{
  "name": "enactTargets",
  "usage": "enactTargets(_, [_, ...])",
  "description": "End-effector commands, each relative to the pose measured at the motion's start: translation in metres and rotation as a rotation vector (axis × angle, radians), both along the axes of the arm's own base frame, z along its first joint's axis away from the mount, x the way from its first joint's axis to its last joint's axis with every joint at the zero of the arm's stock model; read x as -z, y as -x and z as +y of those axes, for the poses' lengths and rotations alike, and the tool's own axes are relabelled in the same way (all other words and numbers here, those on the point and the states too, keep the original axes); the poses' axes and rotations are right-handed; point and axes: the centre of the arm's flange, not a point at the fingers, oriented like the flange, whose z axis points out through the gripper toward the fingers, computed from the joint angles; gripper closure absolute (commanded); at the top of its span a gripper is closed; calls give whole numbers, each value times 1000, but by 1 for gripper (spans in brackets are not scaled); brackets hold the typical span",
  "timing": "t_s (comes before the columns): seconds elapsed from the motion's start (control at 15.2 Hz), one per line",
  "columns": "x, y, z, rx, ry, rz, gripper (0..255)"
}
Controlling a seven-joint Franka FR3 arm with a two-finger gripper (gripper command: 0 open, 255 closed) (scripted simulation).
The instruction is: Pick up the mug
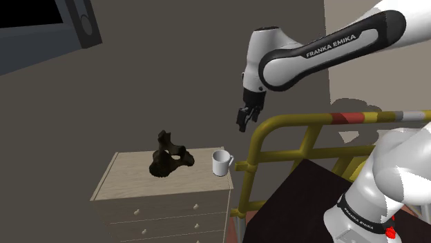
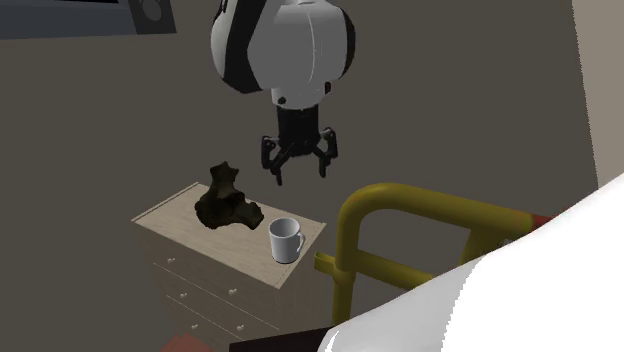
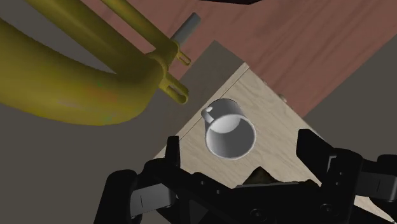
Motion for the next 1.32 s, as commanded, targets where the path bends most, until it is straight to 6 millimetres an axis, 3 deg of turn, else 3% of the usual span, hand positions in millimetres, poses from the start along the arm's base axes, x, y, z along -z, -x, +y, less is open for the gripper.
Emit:
enactTargets(0.0, [24,-12,10,5,2,2,0])
enactTargets(0.99, [193,-95,79,38,29,26,0])
enactTargets(1.25, [213,-96,80,39,30,27,0])
